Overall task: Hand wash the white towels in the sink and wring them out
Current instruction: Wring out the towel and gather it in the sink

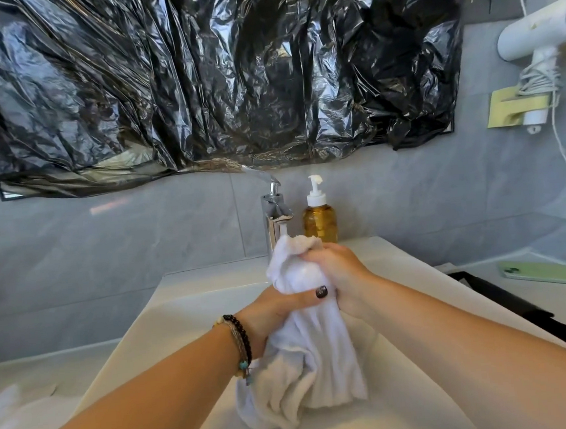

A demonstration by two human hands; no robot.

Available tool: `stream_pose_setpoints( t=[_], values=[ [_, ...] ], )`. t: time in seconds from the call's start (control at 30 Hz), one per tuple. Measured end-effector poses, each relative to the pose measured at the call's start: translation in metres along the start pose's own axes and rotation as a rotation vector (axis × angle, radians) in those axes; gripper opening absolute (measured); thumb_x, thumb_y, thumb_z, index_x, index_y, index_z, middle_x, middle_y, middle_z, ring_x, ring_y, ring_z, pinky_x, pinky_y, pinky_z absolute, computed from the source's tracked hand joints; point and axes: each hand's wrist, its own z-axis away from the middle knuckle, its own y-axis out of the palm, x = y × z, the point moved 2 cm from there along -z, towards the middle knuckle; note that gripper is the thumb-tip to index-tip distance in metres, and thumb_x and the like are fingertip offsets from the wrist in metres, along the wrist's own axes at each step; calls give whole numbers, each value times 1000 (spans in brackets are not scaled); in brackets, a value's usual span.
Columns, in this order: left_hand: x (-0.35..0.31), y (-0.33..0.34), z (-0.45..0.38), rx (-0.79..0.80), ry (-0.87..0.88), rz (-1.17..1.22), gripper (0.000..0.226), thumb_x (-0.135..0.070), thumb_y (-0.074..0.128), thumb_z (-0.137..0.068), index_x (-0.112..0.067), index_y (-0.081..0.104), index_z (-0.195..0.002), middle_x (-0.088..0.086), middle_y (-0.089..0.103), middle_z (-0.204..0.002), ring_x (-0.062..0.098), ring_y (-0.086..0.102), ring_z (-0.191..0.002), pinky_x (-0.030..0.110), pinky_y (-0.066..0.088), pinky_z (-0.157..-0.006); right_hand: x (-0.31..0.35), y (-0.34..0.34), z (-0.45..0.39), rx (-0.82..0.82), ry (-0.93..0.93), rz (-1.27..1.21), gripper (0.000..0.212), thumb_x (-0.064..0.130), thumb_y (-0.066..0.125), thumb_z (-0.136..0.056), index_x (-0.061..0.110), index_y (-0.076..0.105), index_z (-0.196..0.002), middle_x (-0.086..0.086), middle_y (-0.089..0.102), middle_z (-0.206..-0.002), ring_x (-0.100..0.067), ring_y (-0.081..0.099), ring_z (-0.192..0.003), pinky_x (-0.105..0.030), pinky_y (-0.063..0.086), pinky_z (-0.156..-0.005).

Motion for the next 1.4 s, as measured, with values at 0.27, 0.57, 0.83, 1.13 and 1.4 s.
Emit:
stream_pose_setpoints(
  t=[0.27,0.57,0.83,1.13,1.4],
  values=[
    [8,-20,-4,-113,-137,-173,60,-15,84,-57,-3,68,-113,24,73,-102,37,71,-92,46,57,-87,-3,-31,-4,87,-135,687,49,9,60,-86,11,49,-134,-5,51,-119,-20,51,-105,-31,44,-85],
    [1,-14,-6,138,-141,-527,56,-22,83,-59,-10,70,-112,11,72,-115,24,64,-115,41,48,-105,-28,-26,-4,545,-807,1439,96,30,83,-72,24,27,-149,0,13,-160,-20,11,-148,-38,25,-118],
    [-2,-2,-7,-20,-200,-854,35,-16,81,-76,-15,60,-105,4,64,-104,16,61,-95,30,53,-89,-18,-13,-6,416,-781,1735,63,35,71,-77,30,44,-134,3,56,-129,-21,59,-111,-32,48,-78],
    [1,8,-24,-168,66,-1563,25,-30,58,-83,-25,39,-67,-3,45,-71,24,54,-78,28,40,-68,-5,3,-2,295,-698,2004,36,22,63,-79,20,55,-114,-3,65,-105,-26,63,-97,-31,43,-69],
    [-1,-5,-23,-337,152,-1623,35,-48,62,-81,-23,58,-105,1,63,-88,24,62,-84,29,46,-67,2,13,-2,278,-355,1888,24,29,69,-76,19,52,-90,-1,47,-84,-22,49,-76,-31,41,-63]
  ],
)
